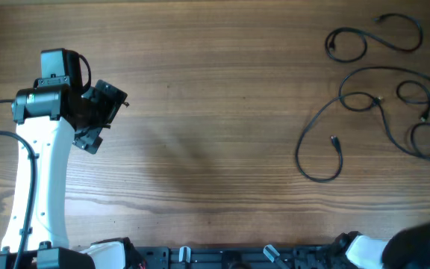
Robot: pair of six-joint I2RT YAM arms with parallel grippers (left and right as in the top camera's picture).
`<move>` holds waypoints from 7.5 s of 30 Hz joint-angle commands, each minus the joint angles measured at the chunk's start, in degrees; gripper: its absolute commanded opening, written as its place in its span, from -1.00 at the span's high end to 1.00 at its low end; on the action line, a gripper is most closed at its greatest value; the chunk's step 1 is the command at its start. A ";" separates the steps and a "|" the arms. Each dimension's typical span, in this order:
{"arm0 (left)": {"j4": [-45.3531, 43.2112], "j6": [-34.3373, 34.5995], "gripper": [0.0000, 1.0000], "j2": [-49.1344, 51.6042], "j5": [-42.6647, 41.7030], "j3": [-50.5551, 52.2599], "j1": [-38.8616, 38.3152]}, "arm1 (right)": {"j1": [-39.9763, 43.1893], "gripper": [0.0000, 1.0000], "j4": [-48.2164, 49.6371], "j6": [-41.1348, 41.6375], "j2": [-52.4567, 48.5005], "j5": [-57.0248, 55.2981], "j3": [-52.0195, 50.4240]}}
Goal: Untangle cables
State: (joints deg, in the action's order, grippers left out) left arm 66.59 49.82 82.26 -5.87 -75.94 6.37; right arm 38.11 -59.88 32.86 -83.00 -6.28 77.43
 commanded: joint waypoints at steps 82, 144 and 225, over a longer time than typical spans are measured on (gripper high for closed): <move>-0.15 0.09 -1.00 0.37 -0.07 -0.13 0.17 | -41.16 -0.99 18.75 -35.69 76.96 9.75 -61.07; -0.15 0.09 -1.00 0.37 -0.07 -0.13 0.17 | -39.34 -1.00 60.02 -35.65 82.82 6.05 -77.13; -24.39 -45.18 -1.00 -29.51 -3.74 29.55 -10.78 | -39.36 -0.99 60.04 -37.22 82.58 7.21 -77.13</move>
State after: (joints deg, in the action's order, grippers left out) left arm 47.03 6.20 58.26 -8.91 -52.56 -4.34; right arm -1.56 0.01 -3.36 -0.80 -0.01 0.36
